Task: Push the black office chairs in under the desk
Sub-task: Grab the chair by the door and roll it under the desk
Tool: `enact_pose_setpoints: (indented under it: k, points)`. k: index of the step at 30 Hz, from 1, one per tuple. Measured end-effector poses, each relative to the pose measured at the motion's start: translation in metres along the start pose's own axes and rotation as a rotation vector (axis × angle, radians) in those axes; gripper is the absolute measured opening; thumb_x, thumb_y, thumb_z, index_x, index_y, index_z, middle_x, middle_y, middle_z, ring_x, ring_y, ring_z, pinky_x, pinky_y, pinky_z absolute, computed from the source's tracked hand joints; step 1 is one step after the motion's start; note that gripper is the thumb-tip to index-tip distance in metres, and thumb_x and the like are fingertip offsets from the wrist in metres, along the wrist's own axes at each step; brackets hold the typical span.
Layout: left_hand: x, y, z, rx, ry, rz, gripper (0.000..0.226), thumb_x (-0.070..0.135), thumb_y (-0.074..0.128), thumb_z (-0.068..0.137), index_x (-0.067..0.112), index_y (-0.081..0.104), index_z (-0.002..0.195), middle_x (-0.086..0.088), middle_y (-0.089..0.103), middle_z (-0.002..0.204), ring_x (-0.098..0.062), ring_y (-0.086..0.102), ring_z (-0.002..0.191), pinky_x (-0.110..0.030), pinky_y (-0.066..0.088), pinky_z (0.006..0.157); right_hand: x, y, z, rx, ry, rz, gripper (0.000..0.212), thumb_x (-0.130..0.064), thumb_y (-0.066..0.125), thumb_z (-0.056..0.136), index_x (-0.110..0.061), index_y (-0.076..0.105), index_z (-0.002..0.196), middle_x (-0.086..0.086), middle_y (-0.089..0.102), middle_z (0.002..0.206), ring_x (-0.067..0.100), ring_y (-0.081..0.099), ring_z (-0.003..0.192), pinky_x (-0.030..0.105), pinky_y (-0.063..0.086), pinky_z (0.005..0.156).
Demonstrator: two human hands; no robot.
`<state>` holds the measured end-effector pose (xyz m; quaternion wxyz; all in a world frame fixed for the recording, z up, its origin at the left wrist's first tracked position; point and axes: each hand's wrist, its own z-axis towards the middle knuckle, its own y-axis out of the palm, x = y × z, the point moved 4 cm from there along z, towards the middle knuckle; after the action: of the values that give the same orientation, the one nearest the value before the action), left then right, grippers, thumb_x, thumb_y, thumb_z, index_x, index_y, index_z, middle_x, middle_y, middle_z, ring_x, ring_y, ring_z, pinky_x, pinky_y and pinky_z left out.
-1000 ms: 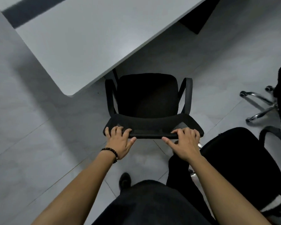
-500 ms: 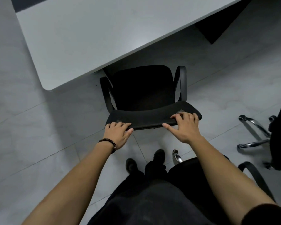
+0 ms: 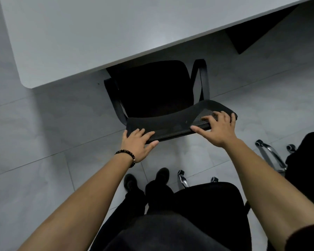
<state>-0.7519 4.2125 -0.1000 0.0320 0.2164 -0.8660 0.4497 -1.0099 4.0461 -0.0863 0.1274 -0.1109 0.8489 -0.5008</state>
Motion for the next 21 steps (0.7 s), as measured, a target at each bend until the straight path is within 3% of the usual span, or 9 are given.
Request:
enact_pose_setpoints:
  k: [4, 9, 13, 21]
  points:
    - [0.013, -0.004, 0.008, 0.028, -0.031, -0.009, 0.065, 0.070, 0.017, 0.090, 0.039, 0.028, 0.146, 0.003, 0.029, 0.155, -0.016, 0.019, 0.144, -0.049, 0.001, 0.117, 0.003, -0.011, 0.012, -0.058, 0.028, -0.014, 0.095, -0.094, 0.014, 0.070, -0.039, 0.035, 0.145, 0.012, 0.013, 0.161, 0.030, -0.005, 0.149, 0.051, -0.017, 0.115]
    - [0.009, 0.002, -0.003, 0.020, -0.070, -0.031, 0.065, 0.070, 0.017, 0.089, 0.038, 0.029, 0.145, 0.004, 0.030, 0.155, -0.014, 0.019, 0.144, -0.047, -0.001, 0.117, -0.016, 0.007, -0.010, 0.001, -0.052, 0.038, 0.076, -0.076, 0.013, 0.087, -0.033, 0.037, 0.145, 0.013, 0.015, 0.161, 0.028, -0.008, 0.150, 0.053, -0.016, 0.117]
    - [0.010, 0.006, -0.010, 0.032, -0.078, -0.043, 0.066, 0.070, 0.016, 0.089, 0.038, 0.030, 0.145, 0.005, 0.030, 0.155, -0.014, 0.019, 0.144, -0.046, -0.001, 0.117, -0.016, 0.011, -0.012, -0.026, -0.054, 0.069, 0.081, -0.083, 0.017, 0.082, -0.032, 0.042, 0.139, 0.013, 0.019, 0.158, 0.027, -0.007, 0.149, 0.050, -0.022, 0.113]
    - [0.021, 0.004, -0.003, 0.054, -0.086, -0.031, 0.067, 0.070, 0.014, 0.088, 0.037, 0.029, 0.145, 0.003, 0.031, 0.154, -0.015, 0.019, 0.144, -0.048, 0.001, 0.117, -0.006, 0.003, -0.001, -0.002, -0.059, 0.054, 0.083, -0.086, 0.020, 0.079, -0.032, 0.045, 0.136, 0.013, 0.023, 0.157, 0.027, -0.004, 0.149, 0.051, -0.019, 0.115]
